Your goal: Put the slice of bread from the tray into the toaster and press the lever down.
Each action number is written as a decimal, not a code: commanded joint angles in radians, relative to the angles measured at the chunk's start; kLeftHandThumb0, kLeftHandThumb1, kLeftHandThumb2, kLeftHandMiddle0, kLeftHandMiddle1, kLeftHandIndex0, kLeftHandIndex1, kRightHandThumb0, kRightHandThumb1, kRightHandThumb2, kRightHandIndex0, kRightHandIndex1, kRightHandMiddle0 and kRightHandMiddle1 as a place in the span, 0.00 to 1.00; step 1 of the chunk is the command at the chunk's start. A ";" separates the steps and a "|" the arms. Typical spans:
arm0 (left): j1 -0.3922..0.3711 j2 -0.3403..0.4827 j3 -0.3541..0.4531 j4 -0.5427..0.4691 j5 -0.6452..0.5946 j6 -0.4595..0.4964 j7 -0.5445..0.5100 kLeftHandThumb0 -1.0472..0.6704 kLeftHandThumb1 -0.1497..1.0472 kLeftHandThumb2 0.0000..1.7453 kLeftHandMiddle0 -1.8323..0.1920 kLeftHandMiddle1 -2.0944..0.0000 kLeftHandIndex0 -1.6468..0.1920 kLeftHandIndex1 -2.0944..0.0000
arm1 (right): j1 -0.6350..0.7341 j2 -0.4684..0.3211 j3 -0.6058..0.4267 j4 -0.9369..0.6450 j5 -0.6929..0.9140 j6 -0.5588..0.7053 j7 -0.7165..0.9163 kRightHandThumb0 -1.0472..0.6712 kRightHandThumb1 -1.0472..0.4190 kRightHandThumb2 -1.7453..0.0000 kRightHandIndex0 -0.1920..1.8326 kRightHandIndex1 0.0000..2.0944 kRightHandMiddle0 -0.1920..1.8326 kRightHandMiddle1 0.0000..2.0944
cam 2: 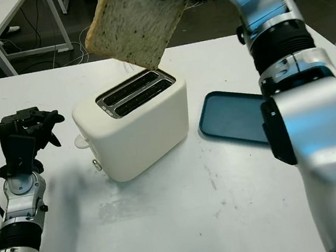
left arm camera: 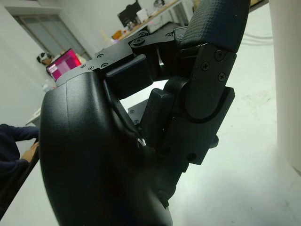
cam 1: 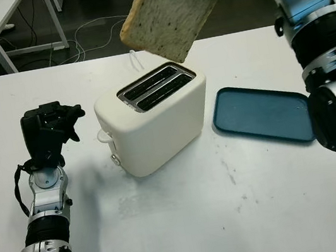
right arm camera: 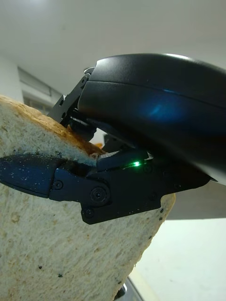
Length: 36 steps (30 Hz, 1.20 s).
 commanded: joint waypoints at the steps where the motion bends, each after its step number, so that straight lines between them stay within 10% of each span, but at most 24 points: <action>1: -0.005 -0.002 -0.004 -0.008 0.006 0.000 0.004 0.00 0.89 0.09 0.13 0.39 0.04 0.69 | 0.009 0.014 0.004 0.009 -0.005 0.006 -0.012 0.28 0.09 0.71 0.67 0.83 0.56 0.83; 36: 0.004 -0.008 -0.008 -0.017 0.015 0.011 0.010 0.00 0.89 0.08 0.13 0.40 0.04 0.69 | 0.046 0.046 0.090 0.147 -0.133 0.036 -0.117 0.30 0.09 0.71 0.64 0.83 0.53 0.83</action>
